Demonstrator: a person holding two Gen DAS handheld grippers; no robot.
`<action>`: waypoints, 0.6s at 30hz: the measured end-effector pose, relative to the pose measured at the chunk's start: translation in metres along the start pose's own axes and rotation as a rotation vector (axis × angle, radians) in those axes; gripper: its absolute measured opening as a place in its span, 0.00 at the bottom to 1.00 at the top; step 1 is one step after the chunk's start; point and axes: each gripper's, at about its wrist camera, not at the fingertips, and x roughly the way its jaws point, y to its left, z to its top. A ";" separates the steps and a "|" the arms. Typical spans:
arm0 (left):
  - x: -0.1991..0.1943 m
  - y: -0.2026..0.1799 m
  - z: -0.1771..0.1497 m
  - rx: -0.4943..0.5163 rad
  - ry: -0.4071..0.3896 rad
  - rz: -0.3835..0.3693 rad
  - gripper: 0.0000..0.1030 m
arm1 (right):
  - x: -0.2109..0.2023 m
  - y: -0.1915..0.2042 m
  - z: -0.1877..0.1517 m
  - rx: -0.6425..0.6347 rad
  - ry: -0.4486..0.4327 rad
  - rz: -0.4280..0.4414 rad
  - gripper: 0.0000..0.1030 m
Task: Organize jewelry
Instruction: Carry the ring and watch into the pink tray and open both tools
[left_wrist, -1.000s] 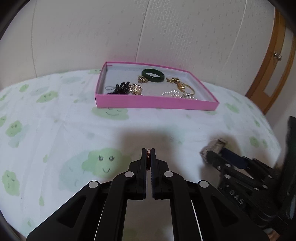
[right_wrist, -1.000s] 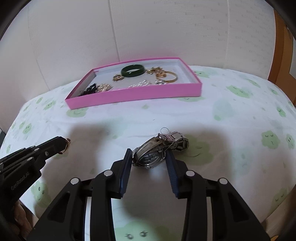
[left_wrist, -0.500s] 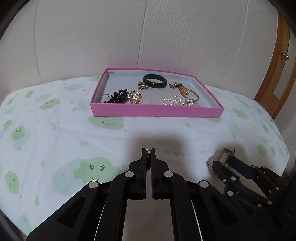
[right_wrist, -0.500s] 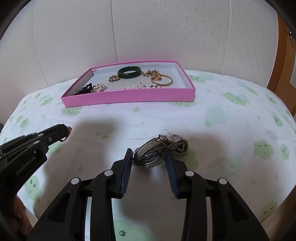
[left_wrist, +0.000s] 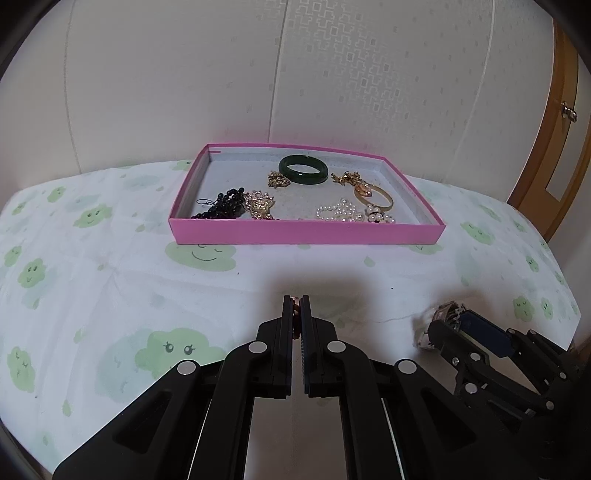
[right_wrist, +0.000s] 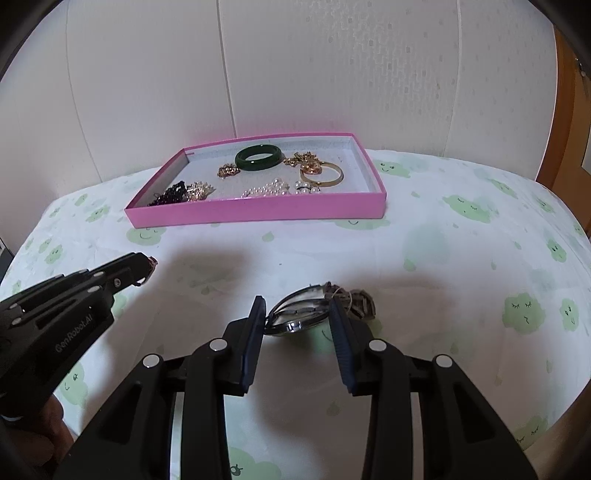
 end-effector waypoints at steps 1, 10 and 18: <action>0.001 0.000 0.000 -0.002 0.001 -0.002 0.03 | 0.000 -0.001 0.001 0.000 0.000 0.002 0.33; 0.008 -0.002 -0.001 -0.003 0.014 0.012 0.03 | 0.003 -0.012 0.006 0.013 -0.002 0.003 0.32; 0.012 0.008 0.003 -0.033 0.018 0.026 0.03 | 0.001 -0.024 0.017 0.007 -0.019 -0.004 0.32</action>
